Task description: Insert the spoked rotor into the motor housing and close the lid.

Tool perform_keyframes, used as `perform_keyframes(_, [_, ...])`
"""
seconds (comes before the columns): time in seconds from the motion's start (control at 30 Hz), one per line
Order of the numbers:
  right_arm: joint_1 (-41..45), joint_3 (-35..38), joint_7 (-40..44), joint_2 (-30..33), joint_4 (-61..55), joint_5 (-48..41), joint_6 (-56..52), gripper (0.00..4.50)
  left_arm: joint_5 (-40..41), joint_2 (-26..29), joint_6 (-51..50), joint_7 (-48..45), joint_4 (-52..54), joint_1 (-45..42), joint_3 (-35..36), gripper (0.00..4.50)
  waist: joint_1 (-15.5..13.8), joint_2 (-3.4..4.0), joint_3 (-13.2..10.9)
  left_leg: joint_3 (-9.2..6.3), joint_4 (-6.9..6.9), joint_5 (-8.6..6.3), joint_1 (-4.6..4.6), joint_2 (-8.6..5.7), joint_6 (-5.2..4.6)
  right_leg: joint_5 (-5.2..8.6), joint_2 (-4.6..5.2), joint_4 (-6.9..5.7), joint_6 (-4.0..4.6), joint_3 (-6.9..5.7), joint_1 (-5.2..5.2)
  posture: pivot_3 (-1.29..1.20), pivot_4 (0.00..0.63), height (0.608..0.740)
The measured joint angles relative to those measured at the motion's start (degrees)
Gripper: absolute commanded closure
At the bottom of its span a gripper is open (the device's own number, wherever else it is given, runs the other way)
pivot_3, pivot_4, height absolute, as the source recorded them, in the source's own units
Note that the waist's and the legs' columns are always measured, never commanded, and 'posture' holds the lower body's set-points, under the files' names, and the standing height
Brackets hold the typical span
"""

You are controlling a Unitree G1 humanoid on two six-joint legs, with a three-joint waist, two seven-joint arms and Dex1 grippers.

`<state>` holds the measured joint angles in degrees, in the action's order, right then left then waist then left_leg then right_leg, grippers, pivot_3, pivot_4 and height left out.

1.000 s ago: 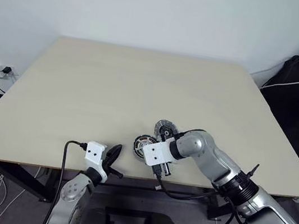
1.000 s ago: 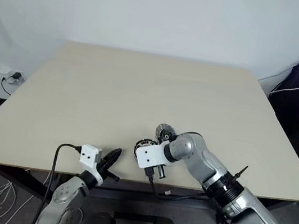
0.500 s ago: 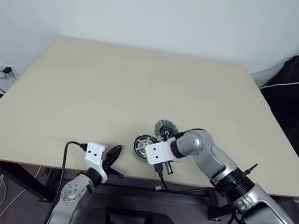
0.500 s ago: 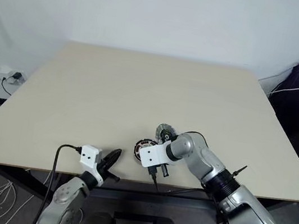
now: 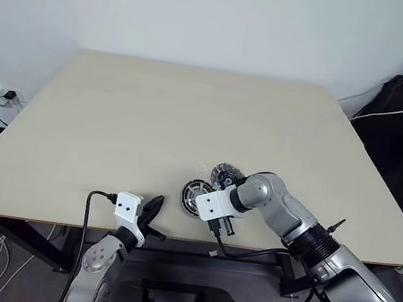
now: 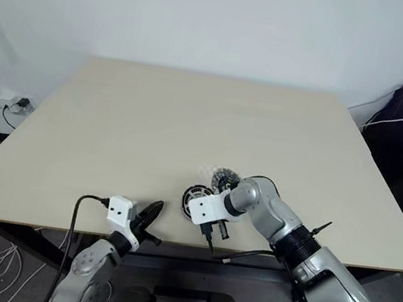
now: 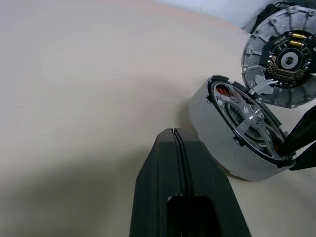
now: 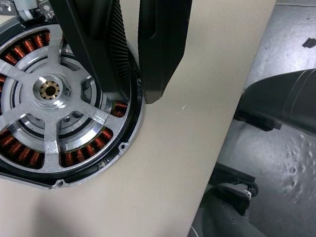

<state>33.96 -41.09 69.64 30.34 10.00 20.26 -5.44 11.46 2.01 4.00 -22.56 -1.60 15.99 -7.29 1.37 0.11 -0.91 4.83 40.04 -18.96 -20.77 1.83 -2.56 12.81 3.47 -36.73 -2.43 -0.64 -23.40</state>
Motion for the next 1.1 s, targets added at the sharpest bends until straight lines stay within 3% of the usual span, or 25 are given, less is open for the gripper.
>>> perform_keyframes(0.27, [-2.65, 3.11, -1.75, -1.72, -2.03, -1.21, -6.42, 4.45, 0.00, -0.04, 0.04, -0.01, 0.00, -0.03, -0.04, 4.50, 0.09, 0.00, 0.00, 0.02, 0.00, 0.00, 0.00, 0.02, 0.00, 0.00, 0.00, -0.04, 0.00, 0.01, -0.03, 0.00, 0.000, 0.740])
perform_keyframes(0.8, [-5.57, 7.15, 0.40, -1.70, -18.75, -9.38, -40.09, 4.45, 0.09, -0.07, 0.02, -0.56, -0.05, -0.39, -0.09, 4.50, -0.21, 0.00, -0.01, -0.04, 0.01, -0.02, -0.14, -0.01, -0.02, 0.01, 0.03, 0.01, 0.02, -0.04, -0.12, 0.00, 0.000, 0.740])
perform_keyframes(1.1, [-5.73, 5.42, -4.07, -1.88, -18.51, -11.79, -43.84, 4.45, 0.22, -0.07, 0.02, -1.21, -0.12, -0.30, -0.09, 4.50, -0.13, 0.00, -0.01, -0.03, 0.00, -0.02, -0.14, -0.02, -0.02, 0.01, 0.03, 0.01, 0.02, -0.03, -0.13, 0.00, 0.000, 0.740])
